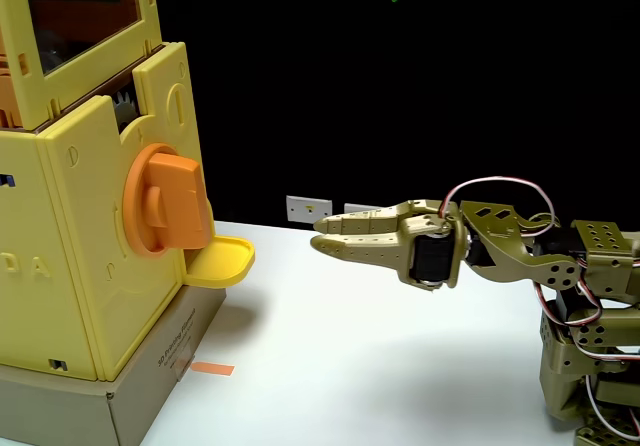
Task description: Turn the button of vending machine.
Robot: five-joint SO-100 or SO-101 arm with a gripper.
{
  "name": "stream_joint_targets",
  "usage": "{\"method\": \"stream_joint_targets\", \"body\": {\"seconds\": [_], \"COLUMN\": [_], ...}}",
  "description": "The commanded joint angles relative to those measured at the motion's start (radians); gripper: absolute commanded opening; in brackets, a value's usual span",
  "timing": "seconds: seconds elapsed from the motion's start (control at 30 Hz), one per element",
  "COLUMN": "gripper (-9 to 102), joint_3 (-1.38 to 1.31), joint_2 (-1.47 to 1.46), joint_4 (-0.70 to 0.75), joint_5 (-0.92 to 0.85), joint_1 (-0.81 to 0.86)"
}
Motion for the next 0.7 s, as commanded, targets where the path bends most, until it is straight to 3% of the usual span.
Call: {"method": "stream_joint_targets", "body": {"seconds": [0.0,0.3,0.43,0.67], "gripper": [20,23,23,30], "joint_3": [0.043,-0.034,-0.069,-0.268], "joint_2": [-0.023,-0.29,-0.442,-0.736], "joint_4": [-0.055,-0.209,-0.374,-0.41], "joint_5": [-0.015,-0.015,-0.04,-0.028], "joint_1": [0.063,0.098,0.11,0.152]}}
